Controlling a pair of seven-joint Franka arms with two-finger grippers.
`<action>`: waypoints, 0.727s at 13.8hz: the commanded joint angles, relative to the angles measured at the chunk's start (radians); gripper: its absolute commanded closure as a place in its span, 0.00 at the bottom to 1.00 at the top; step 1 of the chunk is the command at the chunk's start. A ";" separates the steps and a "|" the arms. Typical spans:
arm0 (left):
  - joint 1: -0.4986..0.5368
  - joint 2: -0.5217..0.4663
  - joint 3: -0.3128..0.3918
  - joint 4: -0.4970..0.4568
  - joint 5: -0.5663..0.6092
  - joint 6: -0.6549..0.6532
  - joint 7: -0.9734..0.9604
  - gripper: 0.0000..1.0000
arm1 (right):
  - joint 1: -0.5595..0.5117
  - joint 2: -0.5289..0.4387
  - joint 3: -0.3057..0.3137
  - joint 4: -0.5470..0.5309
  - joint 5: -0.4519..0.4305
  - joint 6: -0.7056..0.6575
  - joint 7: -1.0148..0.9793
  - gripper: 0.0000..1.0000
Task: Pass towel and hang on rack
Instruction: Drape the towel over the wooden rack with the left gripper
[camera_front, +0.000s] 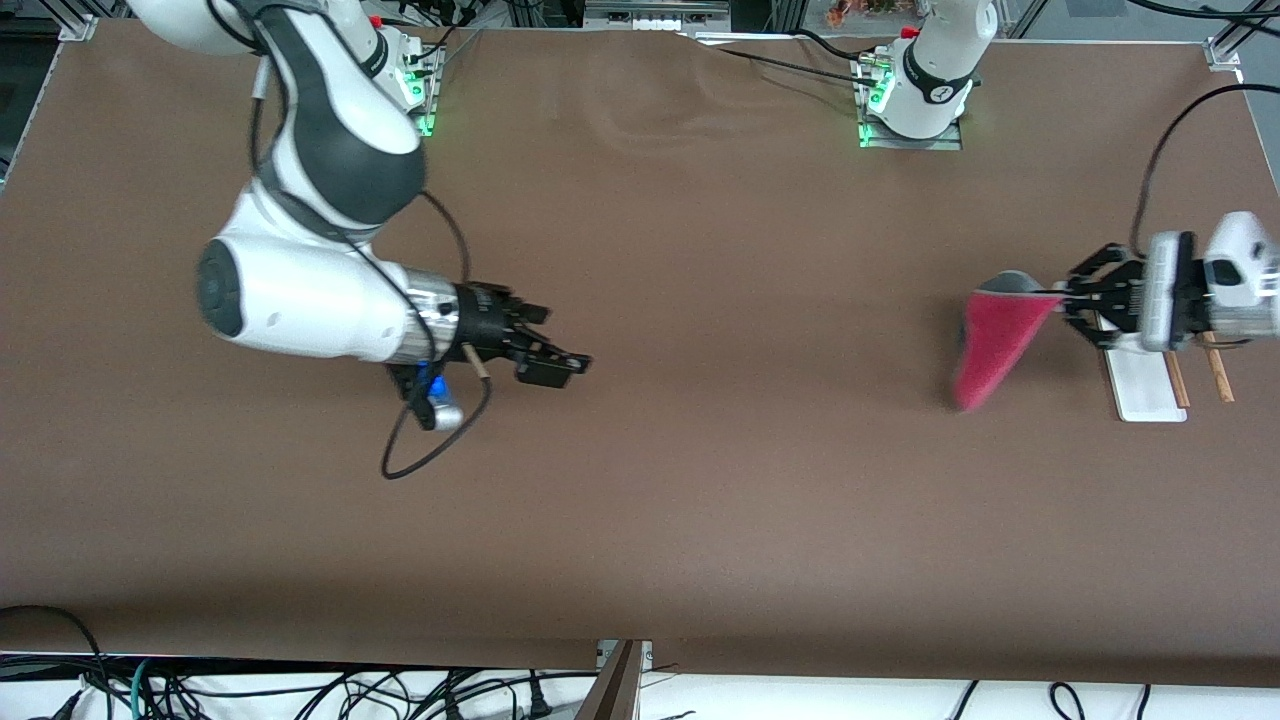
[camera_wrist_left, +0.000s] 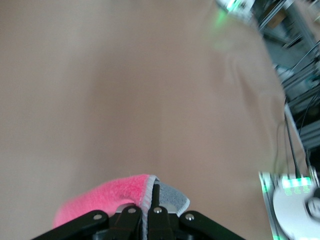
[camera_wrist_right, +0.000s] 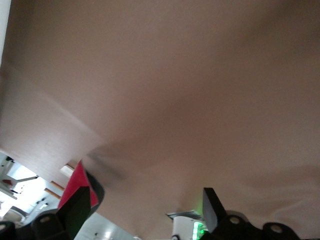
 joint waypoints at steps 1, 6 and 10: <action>0.109 0.099 -0.016 0.144 0.136 -0.038 -0.012 1.00 | -0.004 -0.166 -0.110 -0.156 -0.041 -0.100 -0.231 0.01; 0.250 0.176 0.033 0.255 0.304 -0.026 -0.009 1.00 | -0.004 -0.347 -0.265 -0.278 -0.284 -0.248 -0.681 0.01; 0.258 0.195 0.117 0.283 0.359 0.092 0.003 1.00 | -0.002 -0.451 -0.305 -0.321 -0.488 -0.277 -0.858 0.01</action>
